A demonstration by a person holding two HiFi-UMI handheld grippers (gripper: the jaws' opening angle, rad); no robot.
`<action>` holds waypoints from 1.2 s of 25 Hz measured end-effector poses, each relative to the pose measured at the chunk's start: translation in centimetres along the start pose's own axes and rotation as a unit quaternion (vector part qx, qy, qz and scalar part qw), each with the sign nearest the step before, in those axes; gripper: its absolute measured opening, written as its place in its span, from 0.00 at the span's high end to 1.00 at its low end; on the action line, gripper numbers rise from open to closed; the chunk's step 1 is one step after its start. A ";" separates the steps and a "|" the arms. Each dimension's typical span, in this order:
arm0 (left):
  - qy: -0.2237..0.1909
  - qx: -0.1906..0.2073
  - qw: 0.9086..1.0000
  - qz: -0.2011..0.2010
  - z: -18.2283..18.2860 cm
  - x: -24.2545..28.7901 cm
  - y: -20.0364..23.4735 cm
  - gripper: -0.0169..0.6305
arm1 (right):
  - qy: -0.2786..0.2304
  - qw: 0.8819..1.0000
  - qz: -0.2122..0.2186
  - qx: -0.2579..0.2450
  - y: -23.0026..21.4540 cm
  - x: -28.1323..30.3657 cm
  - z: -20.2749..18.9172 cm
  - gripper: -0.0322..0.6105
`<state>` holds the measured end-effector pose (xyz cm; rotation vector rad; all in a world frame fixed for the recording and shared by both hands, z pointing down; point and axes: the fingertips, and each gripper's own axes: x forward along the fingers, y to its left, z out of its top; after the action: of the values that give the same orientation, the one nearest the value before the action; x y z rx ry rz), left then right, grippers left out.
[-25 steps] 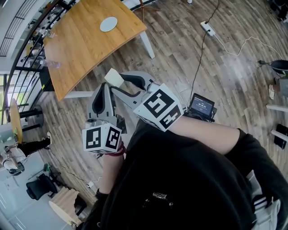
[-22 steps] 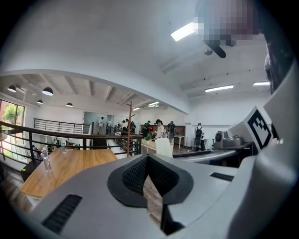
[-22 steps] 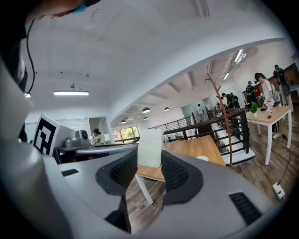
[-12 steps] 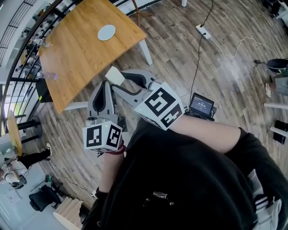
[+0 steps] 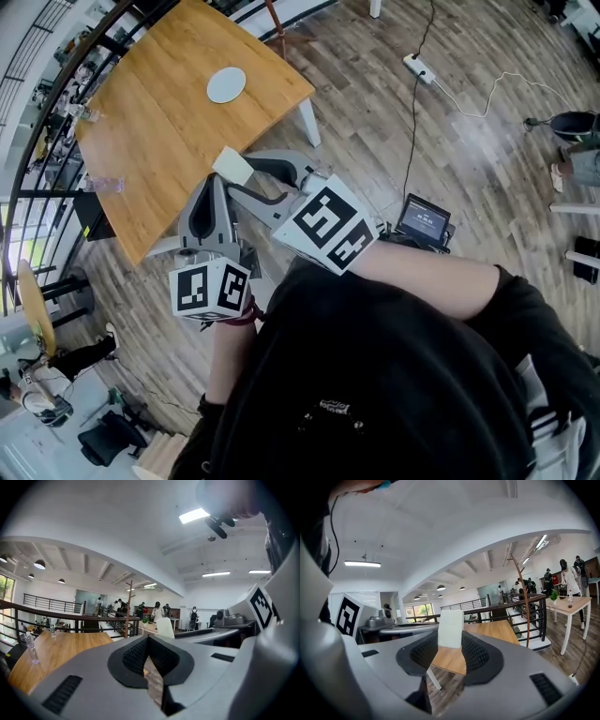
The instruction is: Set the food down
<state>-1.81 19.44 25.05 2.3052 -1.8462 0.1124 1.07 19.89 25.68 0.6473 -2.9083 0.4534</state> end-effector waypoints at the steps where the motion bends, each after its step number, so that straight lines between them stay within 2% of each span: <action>1: 0.001 0.001 1.000 -0.005 0.1 0.5 0.4 0.97 | 0.001 1.000 -0.004 0.000 -0.3 0.5 0.1 0.69; 8: 0.000 0.002 1.000 -0.026 0.4 2.4 3.7 0.97 | -0.002 1.000 -0.027 -0.003 -1.3 4.1 0.8 0.69; 21: -0.009 -0.012 0.999 -0.035 0.1 3.0 10.9 0.97 | 0.013 0.999 -0.038 -0.022 -0.5 11.3 0.8 0.69; 30: -0.012 -0.026 0.999 -0.036 -0.9 3.5 12.5 0.97 | 0.033 0.998 -0.038 -0.030 -0.6 13.0 0.2 0.69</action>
<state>-13.19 13.64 27.73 2.3447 -1.7533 0.0253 -10.35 14.25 28.08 0.7181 -2.8116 0.3708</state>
